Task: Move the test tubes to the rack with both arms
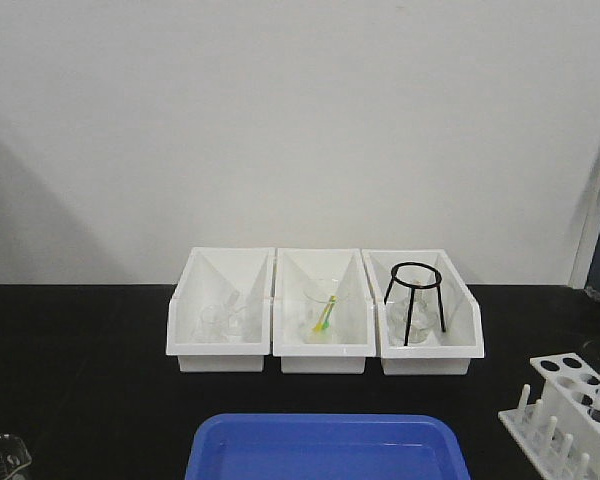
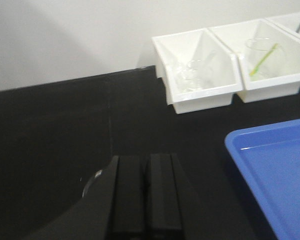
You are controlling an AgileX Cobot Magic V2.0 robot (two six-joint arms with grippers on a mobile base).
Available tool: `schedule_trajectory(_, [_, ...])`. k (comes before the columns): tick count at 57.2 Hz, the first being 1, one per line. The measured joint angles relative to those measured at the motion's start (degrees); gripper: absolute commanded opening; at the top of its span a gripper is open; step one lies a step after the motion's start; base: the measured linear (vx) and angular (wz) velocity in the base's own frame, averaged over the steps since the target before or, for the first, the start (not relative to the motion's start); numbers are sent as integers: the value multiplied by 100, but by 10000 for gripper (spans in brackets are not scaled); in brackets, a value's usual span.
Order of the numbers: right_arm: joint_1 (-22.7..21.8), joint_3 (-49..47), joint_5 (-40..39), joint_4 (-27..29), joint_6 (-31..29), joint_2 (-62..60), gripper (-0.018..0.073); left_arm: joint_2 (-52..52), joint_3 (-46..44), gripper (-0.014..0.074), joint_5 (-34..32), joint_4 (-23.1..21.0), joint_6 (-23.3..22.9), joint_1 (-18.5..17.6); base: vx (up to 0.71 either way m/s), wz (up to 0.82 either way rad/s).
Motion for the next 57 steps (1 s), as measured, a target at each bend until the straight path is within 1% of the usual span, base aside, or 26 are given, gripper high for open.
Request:
schedule_trajectory(4, [0, 0, 0, 0, 0, 0, -8, -573, 765, -20, -411, -151, 49, 201, 0, 0])
schedule_trajectory(8, [0, 0, 0, 0, 0, 0, -8, -1185, 1512, -20, -672, -207, 106, 295, 0, 0])
schedule_trajectory(13, [0, 0, 0, 0, 0, 0, -8, -1926, 2376, -20, -877, -225, 123, 332, 0, 0])
schedule_trajectory(16, [0, 0, 0, 0, 0, 0, -8, -2341, 2612, -20, -819, -232, 123, 339, 0, 0])
schedule_trajectory(22, [0, 0, 0, 0, 0, 0, -8, -3125, 2682, -20, -487, -122, 95, 339, 0, 0])
schedule_trajectory(27, [0, 0, 6, 0, 0, 0, -8, -3389, 2694, -20, -493, 8, 84, 325, 0, 0])
schedule_trajectory(57, [0, 0, -31, -6, 0, -11, -8, -3408, 2700, -20, -559, 8, 49, 303, 0, 0])
